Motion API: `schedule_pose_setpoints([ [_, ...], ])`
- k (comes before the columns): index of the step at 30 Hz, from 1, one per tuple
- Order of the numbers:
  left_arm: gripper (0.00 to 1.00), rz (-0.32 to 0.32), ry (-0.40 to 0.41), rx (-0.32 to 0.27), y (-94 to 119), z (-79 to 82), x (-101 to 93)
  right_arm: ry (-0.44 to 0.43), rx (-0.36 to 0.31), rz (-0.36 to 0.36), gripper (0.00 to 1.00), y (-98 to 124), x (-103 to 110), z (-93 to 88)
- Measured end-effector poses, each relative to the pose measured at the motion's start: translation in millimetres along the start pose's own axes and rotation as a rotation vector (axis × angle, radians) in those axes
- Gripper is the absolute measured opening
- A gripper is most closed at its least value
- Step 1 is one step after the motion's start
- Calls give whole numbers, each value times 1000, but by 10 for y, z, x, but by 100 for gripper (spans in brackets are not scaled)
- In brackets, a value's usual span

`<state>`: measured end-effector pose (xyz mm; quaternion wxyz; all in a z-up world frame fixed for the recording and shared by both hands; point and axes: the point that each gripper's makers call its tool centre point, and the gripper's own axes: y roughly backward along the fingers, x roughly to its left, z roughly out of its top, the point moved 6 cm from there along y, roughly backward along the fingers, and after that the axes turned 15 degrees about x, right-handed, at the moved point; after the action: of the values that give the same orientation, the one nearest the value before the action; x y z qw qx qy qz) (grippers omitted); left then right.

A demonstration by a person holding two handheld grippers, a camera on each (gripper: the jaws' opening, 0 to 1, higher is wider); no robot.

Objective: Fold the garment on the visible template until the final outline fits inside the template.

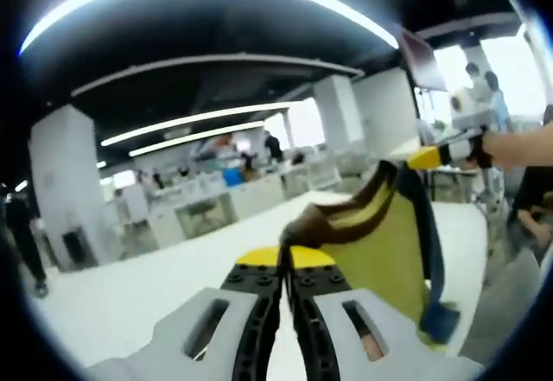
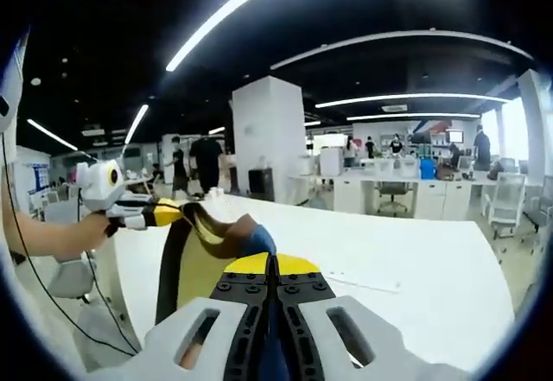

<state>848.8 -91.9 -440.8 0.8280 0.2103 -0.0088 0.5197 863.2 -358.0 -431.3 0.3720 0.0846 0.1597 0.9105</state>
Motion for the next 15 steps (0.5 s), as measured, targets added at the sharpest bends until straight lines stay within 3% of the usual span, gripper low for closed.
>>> schedule_pose_setpoints([
  [9,0,-8,46,53,-394,-165,167,-23,34,0,1,-429,-251,-65],
  [15,0,-6,65,101,-718,-302,300,-49,74,1,1,-731,-449,-201],
])
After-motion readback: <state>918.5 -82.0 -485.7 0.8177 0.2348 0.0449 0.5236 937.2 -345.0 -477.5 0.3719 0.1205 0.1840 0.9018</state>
